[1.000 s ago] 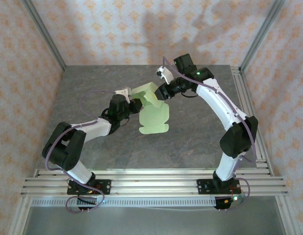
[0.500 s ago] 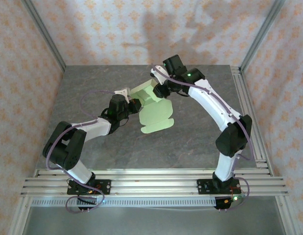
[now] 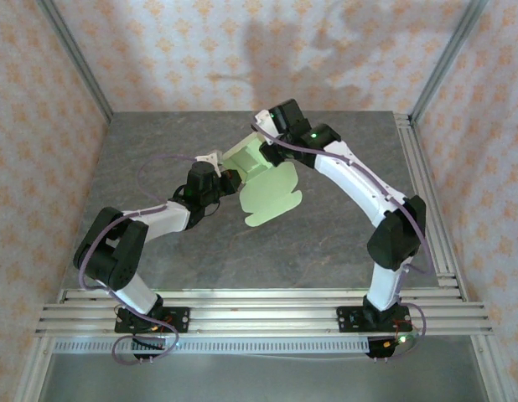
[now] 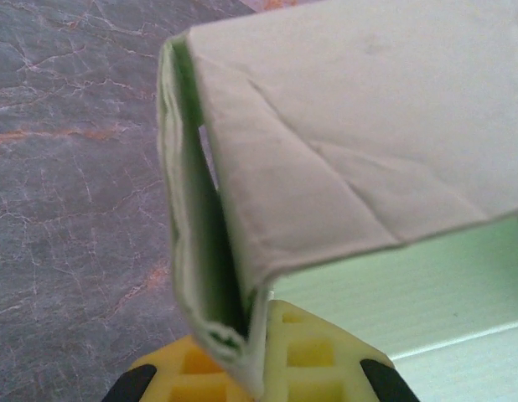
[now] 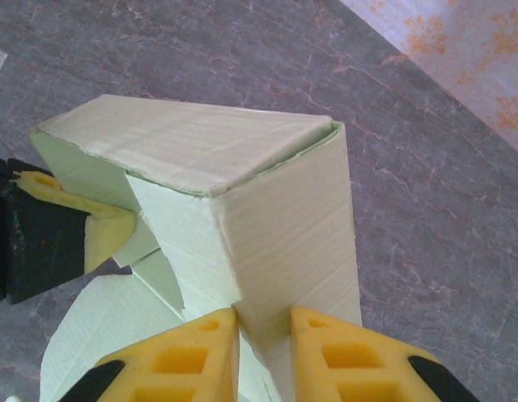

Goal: Fold the paper box

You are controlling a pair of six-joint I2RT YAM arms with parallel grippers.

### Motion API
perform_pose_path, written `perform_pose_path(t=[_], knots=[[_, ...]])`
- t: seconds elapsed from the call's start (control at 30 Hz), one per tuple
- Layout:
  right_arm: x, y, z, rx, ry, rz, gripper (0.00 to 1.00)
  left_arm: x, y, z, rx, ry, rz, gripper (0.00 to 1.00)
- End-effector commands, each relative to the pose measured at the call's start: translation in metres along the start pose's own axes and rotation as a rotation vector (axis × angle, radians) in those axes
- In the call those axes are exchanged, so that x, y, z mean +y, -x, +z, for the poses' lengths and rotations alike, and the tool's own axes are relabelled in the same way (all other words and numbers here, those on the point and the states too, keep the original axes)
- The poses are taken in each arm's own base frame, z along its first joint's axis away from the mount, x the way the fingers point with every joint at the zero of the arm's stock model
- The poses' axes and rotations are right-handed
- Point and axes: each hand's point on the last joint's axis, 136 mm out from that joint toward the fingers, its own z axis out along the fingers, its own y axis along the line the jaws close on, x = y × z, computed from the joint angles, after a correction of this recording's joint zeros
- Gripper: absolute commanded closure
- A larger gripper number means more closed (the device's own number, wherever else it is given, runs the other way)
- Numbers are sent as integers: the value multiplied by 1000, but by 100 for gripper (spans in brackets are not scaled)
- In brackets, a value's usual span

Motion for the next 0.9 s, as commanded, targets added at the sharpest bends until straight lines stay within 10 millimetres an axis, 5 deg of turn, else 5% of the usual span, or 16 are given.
perform_pose_path(t=[0.0, 0.4, 0.87], knots=[[7, 5, 3, -23, -21, -4, 81, -31, 23, 0, -56, -96, 27, 100], [-5, 14, 7, -58, -276, -81, 93, -30, 24, -1, -55, -88, 26, 100], [-10, 9, 9, -48, -225, -27, 67, -32, 25, -3, -59, -88, 35, 100]])
